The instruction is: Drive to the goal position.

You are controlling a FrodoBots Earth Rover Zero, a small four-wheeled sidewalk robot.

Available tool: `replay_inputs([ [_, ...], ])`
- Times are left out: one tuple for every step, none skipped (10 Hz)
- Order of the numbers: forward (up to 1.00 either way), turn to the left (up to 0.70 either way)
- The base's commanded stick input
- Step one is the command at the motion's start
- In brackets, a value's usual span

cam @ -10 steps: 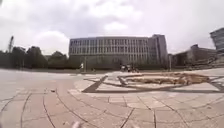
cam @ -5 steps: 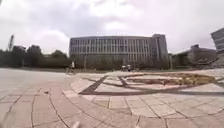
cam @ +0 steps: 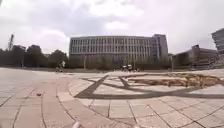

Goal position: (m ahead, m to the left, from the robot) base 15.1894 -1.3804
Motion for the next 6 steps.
replay_inputs([
  [0.70, -0.02],
  [0.70, 0.00],
  [0.70, 0.00],
  [0.70, 0.00],
  [0.70, 0.00],
  [0.70, 0.00],
])
